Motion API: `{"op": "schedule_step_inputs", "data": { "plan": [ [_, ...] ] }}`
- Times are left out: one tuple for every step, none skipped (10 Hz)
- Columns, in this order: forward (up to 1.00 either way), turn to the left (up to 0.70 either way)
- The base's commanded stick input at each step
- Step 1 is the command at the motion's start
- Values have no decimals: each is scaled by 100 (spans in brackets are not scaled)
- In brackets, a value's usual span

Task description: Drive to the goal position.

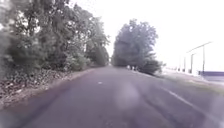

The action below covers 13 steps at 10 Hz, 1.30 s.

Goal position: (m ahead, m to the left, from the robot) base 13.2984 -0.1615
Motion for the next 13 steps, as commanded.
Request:
{"op": "schedule_step_inputs", "data": {
  "plan": [
    [100, 0],
    [100, 0],
    [100, 0],
    [100, 0],
    [100, 0],
    [100, 0],
    [100, 0],
    [100, 0],
    [100, 0],
    [100, 0],
    [100, 0],
    [100, 0],
    [100, 0]
  ]
}}
